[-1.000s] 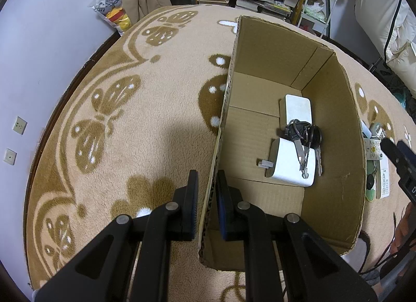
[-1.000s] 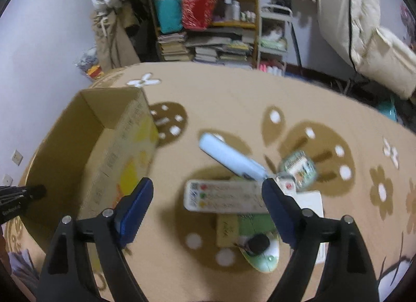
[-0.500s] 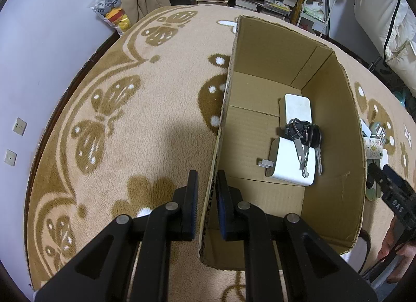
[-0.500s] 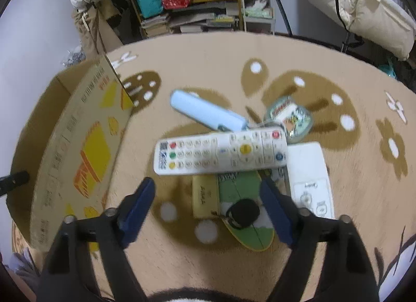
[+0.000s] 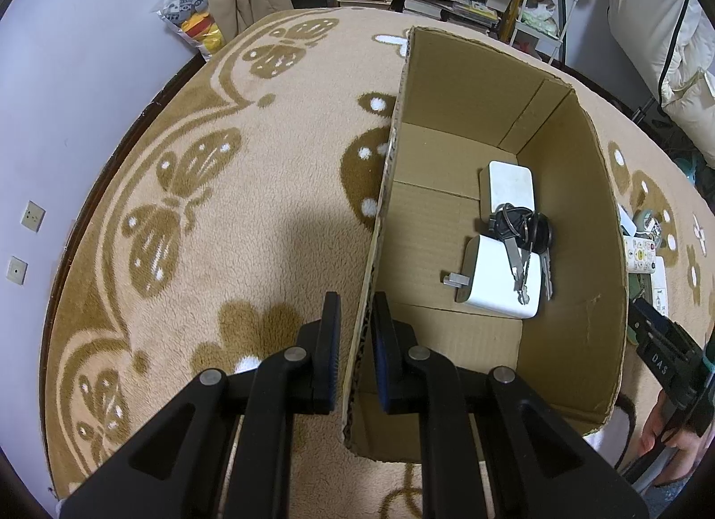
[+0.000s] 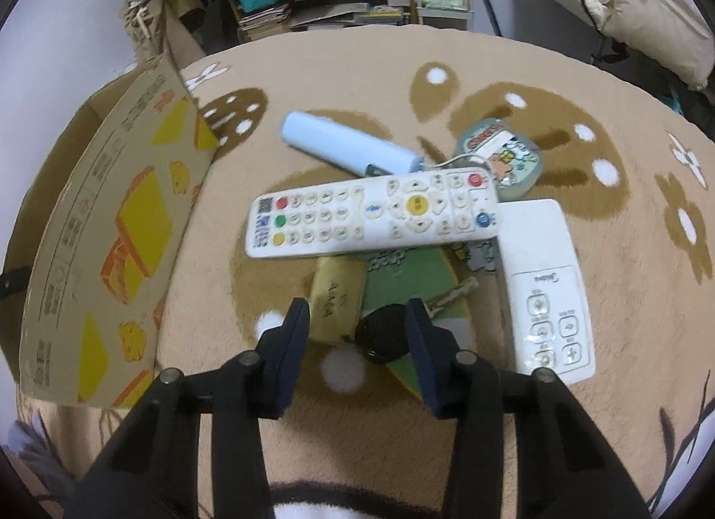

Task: Organize rigid objects
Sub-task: 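Return the right tool to the pile and grasp the black car key, then carry the car key and small tag into the box and release them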

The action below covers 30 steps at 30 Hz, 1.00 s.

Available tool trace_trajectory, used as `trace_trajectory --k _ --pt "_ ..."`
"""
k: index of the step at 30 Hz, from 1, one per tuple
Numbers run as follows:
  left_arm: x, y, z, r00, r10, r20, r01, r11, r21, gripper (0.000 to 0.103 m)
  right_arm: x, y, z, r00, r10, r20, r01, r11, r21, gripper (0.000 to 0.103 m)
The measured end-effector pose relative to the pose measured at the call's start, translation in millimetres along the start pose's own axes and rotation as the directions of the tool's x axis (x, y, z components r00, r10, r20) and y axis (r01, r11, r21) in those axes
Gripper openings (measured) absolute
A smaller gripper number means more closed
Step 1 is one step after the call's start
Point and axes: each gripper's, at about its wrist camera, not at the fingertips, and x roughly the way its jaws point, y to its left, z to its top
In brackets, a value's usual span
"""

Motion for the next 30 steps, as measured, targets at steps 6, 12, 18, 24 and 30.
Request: trace_trajectory --k 6,12,18,24,30 --pt "-0.1 -0.2 -0.1 1.0 -0.002 -0.001 0.002 1.0 -0.001 0.014 0.2 8.6 -5.5 1.0 -0.003 -0.008 0.003 0.999 -0.047 0.047" --pt "-0.1 0.0 0.0 1.0 -0.003 -0.001 0.003 1.0 -0.002 0.014 1.5 17.2 -8.3 1.0 -0.023 -0.014 0.021 0.994 -0.111 0.047" --pt "-1.1 0.9 -0.7 1.0 -0.008 -0.002 0.008 1.0 -0.005 0.014 3.9 30.1 -17.1 0.999 -0.038 -0.035 0.032 0.985 -0.168 0.029" --pt "-1.1 1.4 -0.6 1.0 -0.009 -0.002 0.009 1.0 -0.006 0.014 2.8 29.0 -18.5 1.0 -0.026 -0.014 0.023 0.988 -0.15 0.004" --pt "-1.1 1.0 -0.5 1.0 -0.008 -0.003 0.008 1.0 -0.006 0.014 -17.0 30.1 -10.4 0.997 -0.008 0.078 0.017 0.993 -0.116 0.003"
